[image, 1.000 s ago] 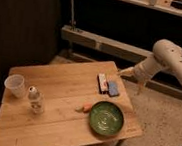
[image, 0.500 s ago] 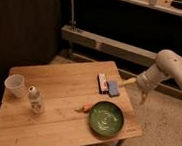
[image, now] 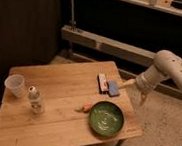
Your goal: Pick up the ceramic bowl
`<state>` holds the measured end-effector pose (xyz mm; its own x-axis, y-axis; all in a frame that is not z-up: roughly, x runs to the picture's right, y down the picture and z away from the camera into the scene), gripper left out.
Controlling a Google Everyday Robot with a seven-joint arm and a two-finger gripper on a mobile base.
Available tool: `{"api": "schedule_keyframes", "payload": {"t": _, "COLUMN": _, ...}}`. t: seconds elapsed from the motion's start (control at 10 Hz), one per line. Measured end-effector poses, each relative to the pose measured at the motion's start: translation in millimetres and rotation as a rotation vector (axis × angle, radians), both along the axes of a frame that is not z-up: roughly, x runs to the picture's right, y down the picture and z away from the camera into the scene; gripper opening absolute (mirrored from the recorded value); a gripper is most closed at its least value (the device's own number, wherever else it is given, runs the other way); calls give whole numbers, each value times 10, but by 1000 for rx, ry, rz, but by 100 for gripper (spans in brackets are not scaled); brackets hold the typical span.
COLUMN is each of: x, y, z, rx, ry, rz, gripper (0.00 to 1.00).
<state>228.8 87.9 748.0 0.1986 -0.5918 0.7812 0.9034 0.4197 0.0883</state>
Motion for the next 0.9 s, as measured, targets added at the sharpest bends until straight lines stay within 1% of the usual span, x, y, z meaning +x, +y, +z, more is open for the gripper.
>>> {"api": "schedule_keyframes", "payload": {"t": 0.1, "x": 41, "y": 128, "z": -65, "rx": 14, "ry": -56, "rz": -65, "gripper": 80}}
{"api": "schedule_keyframes", "payload": {"t": 0.2, "x": 78, "y": 192, "z": -108, "rx": 18, "ry": -92, "rz": -91, "gripper": 80}}
{"api": "schedule_keyframes", "payload": {"t": 0.3, "x": 123, "y": 225, "z": -179, "rx": 21, "ry": -125, "rz": -89, "gripper": 80}}
{"api": "schedule_keyframes", "payload": {"t": 0.4, "x": 262, "y": 332, "z": -310, "rx": 29, "ry": -194, "rz": -50, "gripper": 80}}
{"api": "schedule_keyframes", "payload": {"t": 0.5, "x": 351, "y": 398, "z": -390, "rx": 36, "ry": -256, "rz": 11, "gripper": 80}}
{"api": "schedule_keyframes", "payload": {"t": 0.6, "x": 378, "y": 475, "z": -412, "rx": 36, "ry": -309, "rz": 67, "gripper": 80}}
{"api": "schedule_keyframes", "payload": {"t": 0.7, "x": 380, "y": 584, "z": -384, "rx": 31, "ry": -322, "rz": 102, "gripper": 73}}
{"api": "schedule_keyframes", "payload": {"t": 0.9, "x": 312, "y": 803, "z": -244, "rx": 14, "ry": -283, "rz": 94, "gripper": 56}}
